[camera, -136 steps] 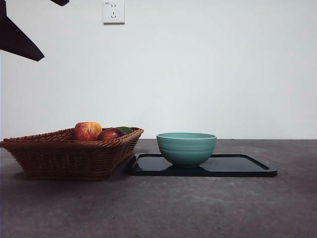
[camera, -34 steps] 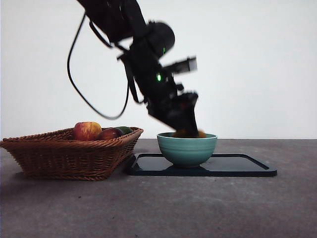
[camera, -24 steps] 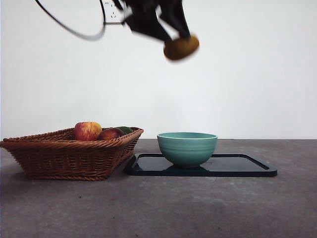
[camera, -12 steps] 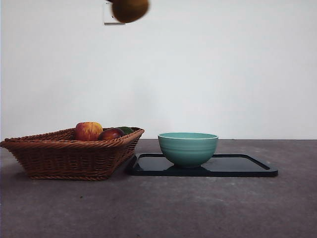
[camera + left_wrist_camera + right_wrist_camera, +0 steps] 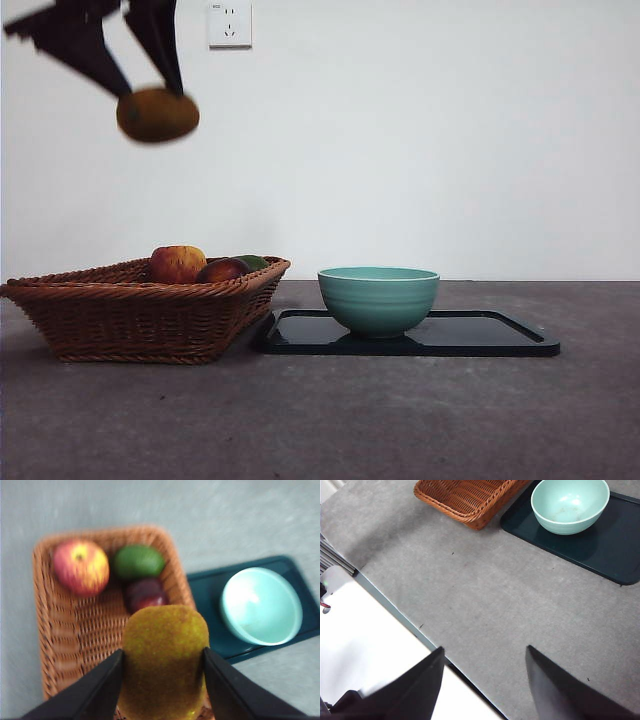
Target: Pick up the wifruite, put it on the bowl, pick up the plate, put it on desk
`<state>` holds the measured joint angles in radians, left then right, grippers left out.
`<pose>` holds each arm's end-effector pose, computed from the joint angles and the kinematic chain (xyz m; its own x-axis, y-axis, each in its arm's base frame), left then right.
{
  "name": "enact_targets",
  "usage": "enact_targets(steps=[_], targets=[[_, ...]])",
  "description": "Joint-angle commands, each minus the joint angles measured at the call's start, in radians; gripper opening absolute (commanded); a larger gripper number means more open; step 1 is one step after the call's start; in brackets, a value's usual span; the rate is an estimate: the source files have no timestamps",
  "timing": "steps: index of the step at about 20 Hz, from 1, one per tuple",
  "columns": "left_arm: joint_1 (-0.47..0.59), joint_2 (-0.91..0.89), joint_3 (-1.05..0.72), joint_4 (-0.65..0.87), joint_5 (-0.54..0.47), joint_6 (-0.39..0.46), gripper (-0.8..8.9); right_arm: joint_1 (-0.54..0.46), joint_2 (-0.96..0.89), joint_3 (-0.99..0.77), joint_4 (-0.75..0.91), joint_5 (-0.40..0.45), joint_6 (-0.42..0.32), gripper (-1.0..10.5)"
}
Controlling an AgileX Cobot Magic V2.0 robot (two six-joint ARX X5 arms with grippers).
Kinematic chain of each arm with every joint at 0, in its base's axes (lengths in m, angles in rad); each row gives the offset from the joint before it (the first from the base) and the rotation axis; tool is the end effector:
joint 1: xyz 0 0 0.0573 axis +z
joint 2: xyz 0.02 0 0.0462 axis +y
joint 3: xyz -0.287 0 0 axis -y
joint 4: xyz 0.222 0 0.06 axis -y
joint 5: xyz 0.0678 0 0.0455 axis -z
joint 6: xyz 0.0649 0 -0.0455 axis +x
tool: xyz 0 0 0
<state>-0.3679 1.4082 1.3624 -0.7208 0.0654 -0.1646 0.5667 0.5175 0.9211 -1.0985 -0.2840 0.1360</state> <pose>0.2724 -0.1095 0.3445 0.6471 -0.3195 -0.6922 0.2913 0.9427 -0.1627 0.0334 0.0428 0.3045 0.4717 0.6322 -0.6147 -0.6172 0.7345 0.2819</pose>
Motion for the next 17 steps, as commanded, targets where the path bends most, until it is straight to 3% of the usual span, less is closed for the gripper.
enact_targets(steps=[1,8,17], targets=[[-0.003,0.014,-0.08,0.104,-0.006,-0.077,2.35,0.007,0.001,0.007,0.009,0.004,0.01,2.6],[-0.006,0.031,-0.311,0.335,-0.062,-0.144,2.35,0.007,0.001,0.007,0.011,0.004,0.015,2.6],[-0.013,0.225,-0.335,0.407,-0.092,-0.143,2.47,0.007,0.001,0.008,0.014,0.004,0.037,2.6]])
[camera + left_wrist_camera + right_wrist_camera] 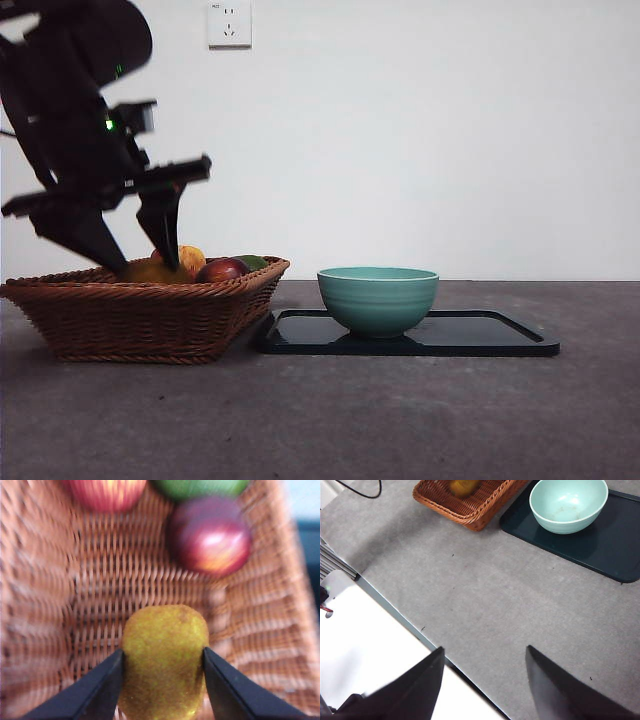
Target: Pick up the wifruite, put it on the bowl, pick up the plate, put it on desk
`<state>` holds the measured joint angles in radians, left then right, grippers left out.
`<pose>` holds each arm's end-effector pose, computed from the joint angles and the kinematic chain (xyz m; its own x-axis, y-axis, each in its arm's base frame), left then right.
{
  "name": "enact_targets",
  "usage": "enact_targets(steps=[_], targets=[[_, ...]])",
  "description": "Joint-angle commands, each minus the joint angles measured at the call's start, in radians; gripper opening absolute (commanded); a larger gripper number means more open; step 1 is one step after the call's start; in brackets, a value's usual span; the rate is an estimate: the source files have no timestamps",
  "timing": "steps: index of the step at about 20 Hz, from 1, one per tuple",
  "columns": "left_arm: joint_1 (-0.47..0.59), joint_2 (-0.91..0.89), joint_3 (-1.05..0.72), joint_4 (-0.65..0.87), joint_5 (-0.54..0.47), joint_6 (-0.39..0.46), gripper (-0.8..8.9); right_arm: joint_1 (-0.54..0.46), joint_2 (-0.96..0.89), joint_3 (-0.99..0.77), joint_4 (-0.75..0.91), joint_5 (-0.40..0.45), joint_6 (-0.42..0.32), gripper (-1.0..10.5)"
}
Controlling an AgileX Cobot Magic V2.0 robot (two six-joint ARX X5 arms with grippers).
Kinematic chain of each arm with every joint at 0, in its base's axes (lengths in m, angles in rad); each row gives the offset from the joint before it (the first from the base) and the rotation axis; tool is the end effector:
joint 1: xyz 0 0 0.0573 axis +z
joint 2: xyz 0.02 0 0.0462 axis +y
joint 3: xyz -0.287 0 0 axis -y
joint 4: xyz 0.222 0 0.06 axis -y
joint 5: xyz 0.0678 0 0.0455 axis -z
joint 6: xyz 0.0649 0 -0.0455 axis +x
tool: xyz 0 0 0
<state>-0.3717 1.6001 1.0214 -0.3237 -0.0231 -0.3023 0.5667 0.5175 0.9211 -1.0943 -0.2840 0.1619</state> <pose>0.3074 -0.1182 0.2151 0.5856 -0.2035 -0.7846 0.1162 0.9791 -0.1672 0.0337 0.0430 0.3050 0.4738 0.6336 -0.6116 -0.6018 0.7400 0.3004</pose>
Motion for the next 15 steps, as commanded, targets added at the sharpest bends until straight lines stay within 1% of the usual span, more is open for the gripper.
enact_targets(steps=[1,2,3,4,5,9,13,15], targets=[[-0.01,0.049,0.006,0.008,-0.003,-0.006,2.5,0.007,0.002,0.007,0.01,0.004,0.011,2.6],[-0.011,0.055,0.006,0.006,-0.003,-0.006,2.52,0.007,0.002,0.007,0.01,0.004,0.014,2.6],[-0.015,0.054,0.006,0.007,-0.003,-0.005,2.94,0.007,0.002,0.008,0.01,0.004,0.014,2.6],[-0.017,0.053,0.007,0.006,-0.003,-0.006,3.83,0.007,0.002,0.007,0.01,0.004,0.014,2.6],[-0.02,0.053,0.007,0.003,-0.003,-0.006,4.29,0.007,0.001,0.007,0.01,0.004,0.014,2.6],[-0.032,0.01,0.008,0.003,-0.003,-0.003,4.39,0.007,0.002,0.007,0.01,0.004,0.014,2.6],[-0.043,-0.134,0.008,-0.029,0.003,0.021,4.38,0.007,0.002,0.008,0.017,0.005,0.014,2.6],[-0.057,-0.23,0.008,-0.079,0.087,0.052,4.38,0.007,0.002,0.007,0.038,0.005,0.014,2.6]])
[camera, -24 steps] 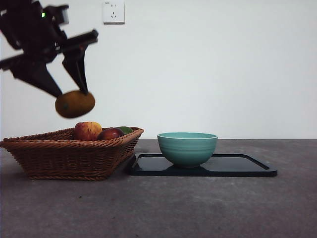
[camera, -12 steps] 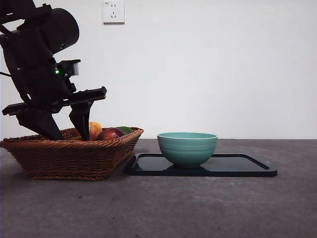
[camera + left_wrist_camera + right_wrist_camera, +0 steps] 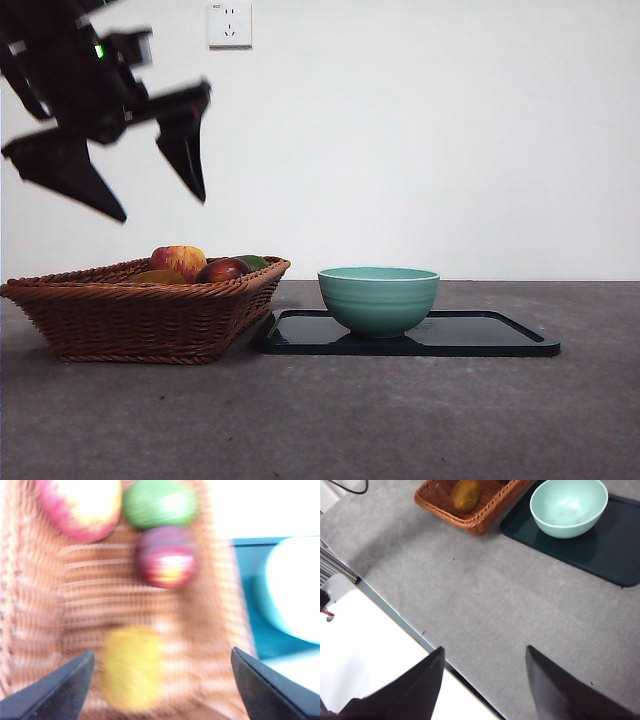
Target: Pick up the wifruite, put it on the bowl, pick up the plate, put it on desk
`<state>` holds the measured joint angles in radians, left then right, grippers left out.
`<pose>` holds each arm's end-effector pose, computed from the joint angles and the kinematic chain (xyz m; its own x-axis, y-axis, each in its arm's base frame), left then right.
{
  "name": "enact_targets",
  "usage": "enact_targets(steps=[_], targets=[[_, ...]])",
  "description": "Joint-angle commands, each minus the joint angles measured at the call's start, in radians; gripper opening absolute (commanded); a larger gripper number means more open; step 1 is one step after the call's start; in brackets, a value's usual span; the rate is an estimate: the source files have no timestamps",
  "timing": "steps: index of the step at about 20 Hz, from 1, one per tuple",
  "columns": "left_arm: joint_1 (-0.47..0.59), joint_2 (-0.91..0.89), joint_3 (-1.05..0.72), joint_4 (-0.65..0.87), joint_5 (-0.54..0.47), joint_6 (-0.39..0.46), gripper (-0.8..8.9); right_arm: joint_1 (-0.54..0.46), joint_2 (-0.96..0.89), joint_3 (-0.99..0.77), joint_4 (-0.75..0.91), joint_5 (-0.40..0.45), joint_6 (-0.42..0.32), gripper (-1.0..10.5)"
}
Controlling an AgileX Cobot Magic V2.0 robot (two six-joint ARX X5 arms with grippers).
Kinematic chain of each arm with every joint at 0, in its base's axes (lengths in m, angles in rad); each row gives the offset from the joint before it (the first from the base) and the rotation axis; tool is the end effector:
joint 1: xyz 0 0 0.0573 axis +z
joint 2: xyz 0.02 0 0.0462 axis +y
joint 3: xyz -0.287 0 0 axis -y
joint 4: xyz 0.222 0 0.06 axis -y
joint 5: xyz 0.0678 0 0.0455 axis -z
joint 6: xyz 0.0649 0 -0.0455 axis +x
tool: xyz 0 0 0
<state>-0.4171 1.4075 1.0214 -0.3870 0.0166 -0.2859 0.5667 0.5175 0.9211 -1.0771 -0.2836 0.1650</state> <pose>0.2707 -0.1211 0.2660 0.6476 -0.3051 -0.6983 0.2190 0.9522 -0.2130 0.0349 0.0437 0.3067 0.4829 0.6389 -0.5988 -0.6040 0.7382 0.3005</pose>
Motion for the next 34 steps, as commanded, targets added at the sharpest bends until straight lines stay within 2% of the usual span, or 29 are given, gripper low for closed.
enact_targets(steps=[1,5,11,13,15,24,27,30,34], targets=[[-0.018,-0.093,0.008,-0.051,0.121,0.044,4.37,0.007,0.002,0.007,0.04,0.004,0.011,2.6],[-0.029,-0.279,0.008,-0.183,0.348,0.13,4.35,0.007,0.003,0.008,0.066,0.031,0.013,2.6],[-0.029,-0.43,0.008,-0.404,0.516,0.274,4.32,0.007,0.004,0.008,0.066,0.049,0.037,2.6],[-0.029,-0.458,0.008,-0.486,0.519,0.352,4.13,0.007,0.004,0.007,0.066,0.049,0.042,2.6],[-0.029,-0.469,0.008,-0.528,0.519,0.385,3.98,0.007,0.004,0.007,0.066,0.049,0.054,2.6],[-0.029,-0.473,0.008,-0.533,0.519,0.386,3.98,0.007,0.005,0.008,0.068,0.052,0.104,2.6],[-0.029,-0.473,0.008,-0.533,0.519,0.386,3.98,0.006,0.033,0.008,0.091,0.119,0.191,2.6],[-0.029,-0.473,0.008,-0.533,0.519,0.386,3.98,0.005,0.127,0.01,0.184,0.132,0.225,2.6],[-0.029,-0.473,0.008,-0.533,0.519,0.386,3.98,-0.015,0.36,0.055,0.312,0.131,0.215,2.7]])
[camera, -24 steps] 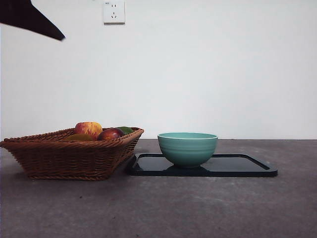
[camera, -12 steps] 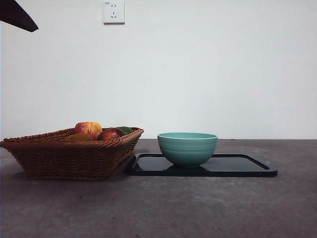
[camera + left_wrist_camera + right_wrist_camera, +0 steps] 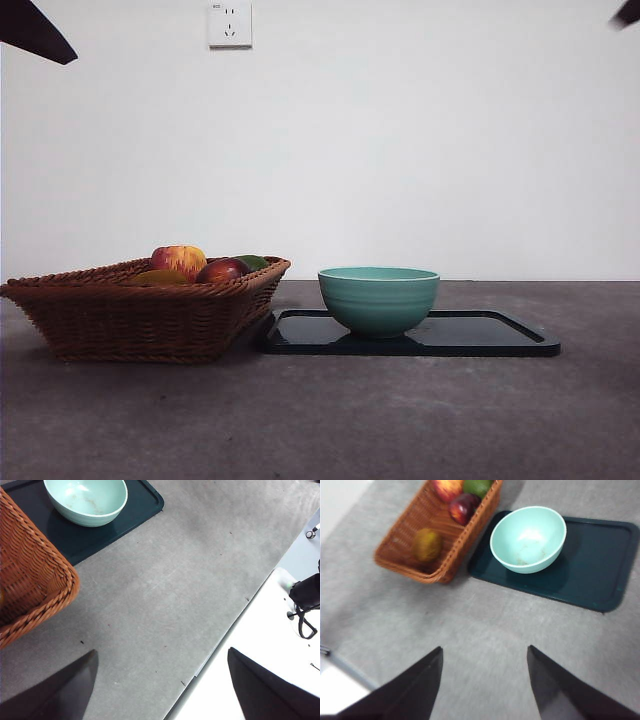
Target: Pick up the wifruite, put it on the bowl, pick up the plate, put it on desk
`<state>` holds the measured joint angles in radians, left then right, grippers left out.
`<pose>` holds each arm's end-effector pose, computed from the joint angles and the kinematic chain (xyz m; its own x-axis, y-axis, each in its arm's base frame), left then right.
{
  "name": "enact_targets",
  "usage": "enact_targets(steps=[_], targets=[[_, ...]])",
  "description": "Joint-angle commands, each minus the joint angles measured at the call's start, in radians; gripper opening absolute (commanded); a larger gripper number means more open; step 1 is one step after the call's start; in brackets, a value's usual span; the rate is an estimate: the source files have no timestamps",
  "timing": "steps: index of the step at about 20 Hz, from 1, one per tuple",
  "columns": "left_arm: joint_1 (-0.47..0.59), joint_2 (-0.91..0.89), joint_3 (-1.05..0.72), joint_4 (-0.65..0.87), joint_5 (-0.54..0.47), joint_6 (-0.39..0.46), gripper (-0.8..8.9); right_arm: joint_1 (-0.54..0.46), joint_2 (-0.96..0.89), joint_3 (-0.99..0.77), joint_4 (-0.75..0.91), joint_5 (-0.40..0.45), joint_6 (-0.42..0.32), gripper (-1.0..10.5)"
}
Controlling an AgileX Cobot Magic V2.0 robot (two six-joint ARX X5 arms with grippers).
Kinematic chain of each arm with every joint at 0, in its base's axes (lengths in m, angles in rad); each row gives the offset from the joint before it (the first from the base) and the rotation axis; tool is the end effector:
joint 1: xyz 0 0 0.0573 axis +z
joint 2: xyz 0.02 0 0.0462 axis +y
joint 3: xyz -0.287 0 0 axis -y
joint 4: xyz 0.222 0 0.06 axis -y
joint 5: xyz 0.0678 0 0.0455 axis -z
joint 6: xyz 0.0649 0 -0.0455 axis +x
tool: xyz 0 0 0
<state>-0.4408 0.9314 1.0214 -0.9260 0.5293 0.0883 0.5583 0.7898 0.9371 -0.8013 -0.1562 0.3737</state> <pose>0.1194 -0.0926 0.3216 0.3079 -0.7036 -0.6404 0.7310 0.6058 -0.3141 0.1078 0.0793 0.3190 0.5825 0.5473 -0.6010 -0.3963 0.8368 0.3778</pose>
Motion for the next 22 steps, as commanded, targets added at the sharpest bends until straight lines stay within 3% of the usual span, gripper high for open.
enact_targets(steps=[1,12,22], targets=[[-0.005,0.003,0.008,0.006,0.006,0.013,3.98,-0.021,0.154,0.065,0.056,0.003,-0.007,2.7],[-0.005,0.003,0.008,0.006,0.006,0.012,3.98,-0.175,0.731,0.406,0.074,0.001,-0.171,2.7],[-0.005,0.003,0.008,0.005,0.006,0.012,3.98,-0.19,1.011,0.413,0.283,-0.003,-0.175,2.7]])
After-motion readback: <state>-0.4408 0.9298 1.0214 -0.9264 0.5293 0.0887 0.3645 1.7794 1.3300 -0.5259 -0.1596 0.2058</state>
